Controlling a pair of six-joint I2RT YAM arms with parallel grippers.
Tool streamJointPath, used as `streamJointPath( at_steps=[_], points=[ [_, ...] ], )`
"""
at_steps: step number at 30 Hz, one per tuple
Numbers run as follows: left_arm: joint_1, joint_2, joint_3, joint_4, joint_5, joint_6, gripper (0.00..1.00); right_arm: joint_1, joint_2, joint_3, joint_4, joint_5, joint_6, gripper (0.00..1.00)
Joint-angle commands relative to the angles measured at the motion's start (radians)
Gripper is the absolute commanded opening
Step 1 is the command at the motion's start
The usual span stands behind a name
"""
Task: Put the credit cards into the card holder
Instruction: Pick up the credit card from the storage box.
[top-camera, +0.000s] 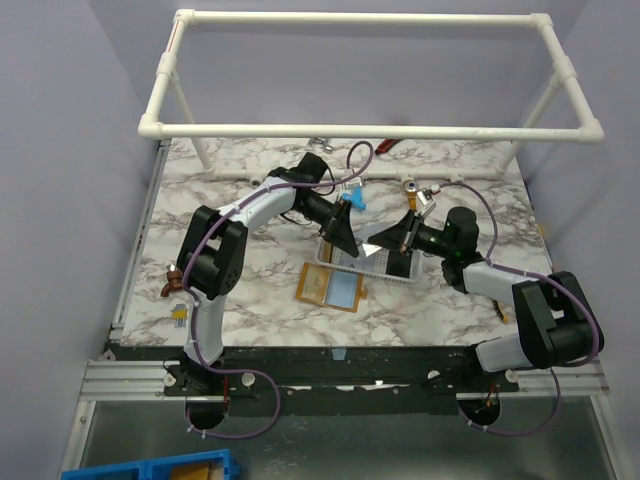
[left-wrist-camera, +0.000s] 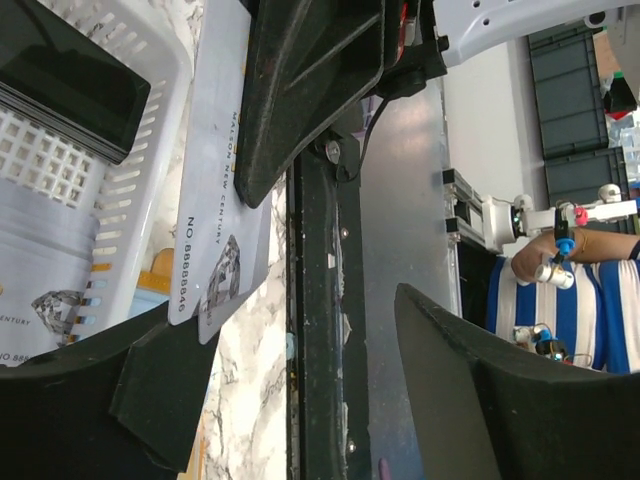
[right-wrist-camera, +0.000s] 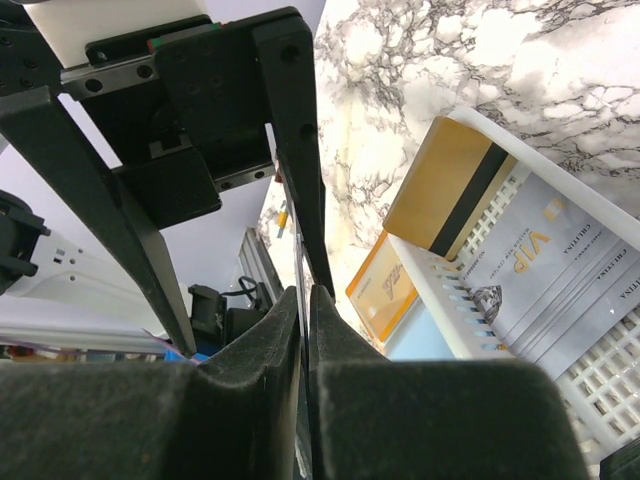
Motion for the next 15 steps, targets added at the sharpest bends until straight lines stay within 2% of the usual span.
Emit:
streamJointPath(
  at_steps=[1,6,8,15],
  points=[
    [-0.002,-0.04,-0.004,0.045,0.055,-0.024,0.66,-0.002,0.015,-0.023,0.048,0.004,0.011,0.1],
    [0.0,-0.043,-0.003,0.058,0.068,-0.047,0.5,-0.002,0.017,-0.025,0.054,0.005,0.017,0.1],
    [0.0,-0.047,-0.003,0.057,0.073,-0.049,0.46,-0.002,0.013,-0.028,0.053,0.016,0.017,0.1],
    [0.0,-0.048,-0.002,0.035,0.078,-0.025,0.44,-0.002,-0.003,-0.037,0.051,0.063,0.025,0.1]
  ],
)
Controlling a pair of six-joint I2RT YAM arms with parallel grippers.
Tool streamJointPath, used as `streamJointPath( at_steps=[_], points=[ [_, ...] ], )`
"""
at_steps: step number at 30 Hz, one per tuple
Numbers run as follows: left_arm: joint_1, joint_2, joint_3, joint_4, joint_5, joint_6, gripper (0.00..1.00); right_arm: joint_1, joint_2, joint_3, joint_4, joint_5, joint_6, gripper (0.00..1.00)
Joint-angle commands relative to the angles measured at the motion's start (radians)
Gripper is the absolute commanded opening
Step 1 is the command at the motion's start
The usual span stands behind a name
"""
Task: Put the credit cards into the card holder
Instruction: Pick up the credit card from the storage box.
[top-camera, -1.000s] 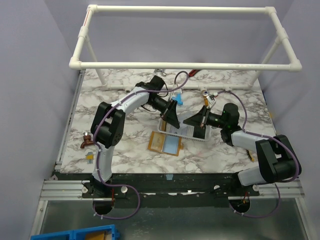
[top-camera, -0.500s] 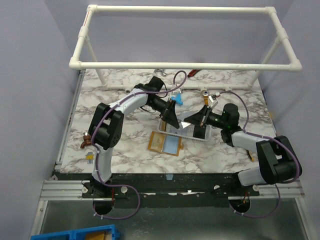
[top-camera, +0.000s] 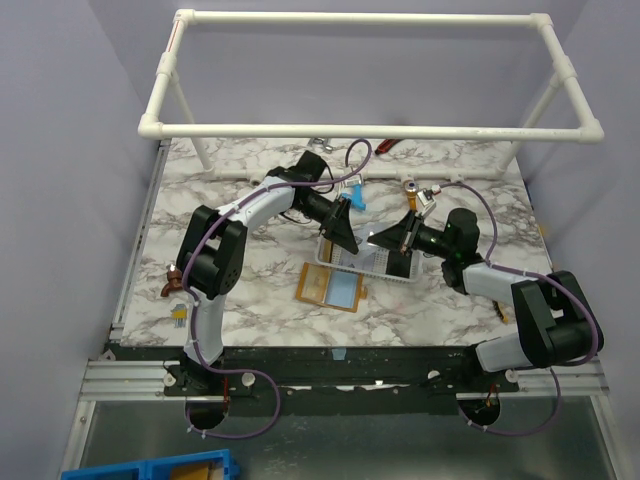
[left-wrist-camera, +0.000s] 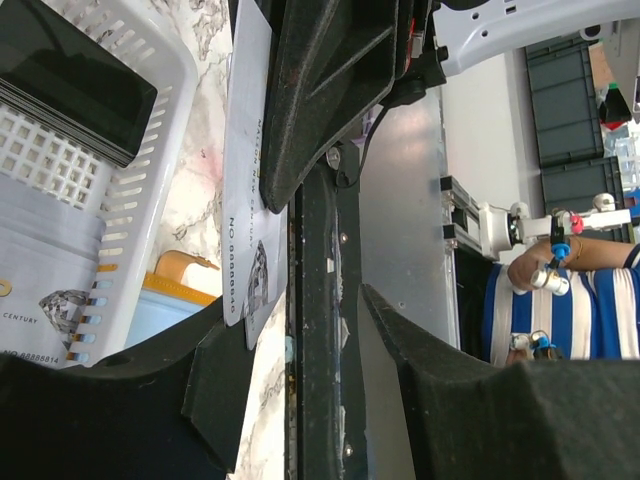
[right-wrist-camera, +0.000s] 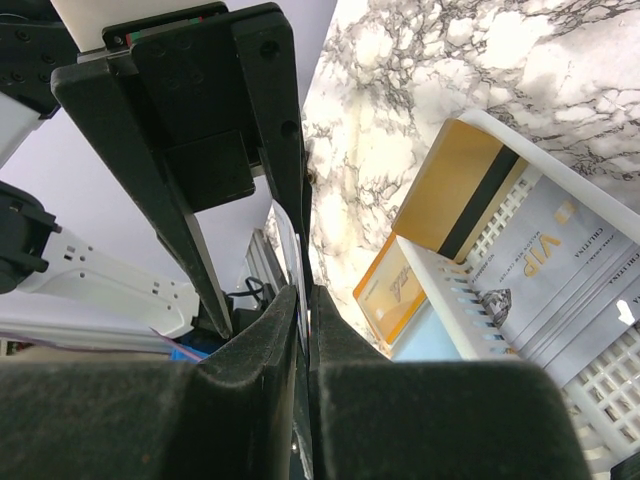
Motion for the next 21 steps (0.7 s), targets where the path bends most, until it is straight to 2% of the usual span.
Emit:
streamJointPath(
  at_steps=[1,8,14,21],
  points=[
    [-0.004,-0.046,-0.002,-0.006,0.074,0.029,0.44,-0.002,-0.013,-0.025,0.002,0.071,0.0,0.1],
    [-0.001,-0.051,0.003,-0.031,0.075,0.058,0.43,-0.002,-0.012,-0.028,0.0,0.097,0.013,0.12],
    [0.021,-0.061,-0.017,0.024,0.059,0.007,0.24,-0.002,-0.016,-0.032,-0.003,0.099,0.015,0.13],
    [0.028,-0.06,-0.017,0.045,0.06,-0.017,0.18,-0.002,-0.015,-0.03,0.005,0.08,0.022,0.13]
  ],
)
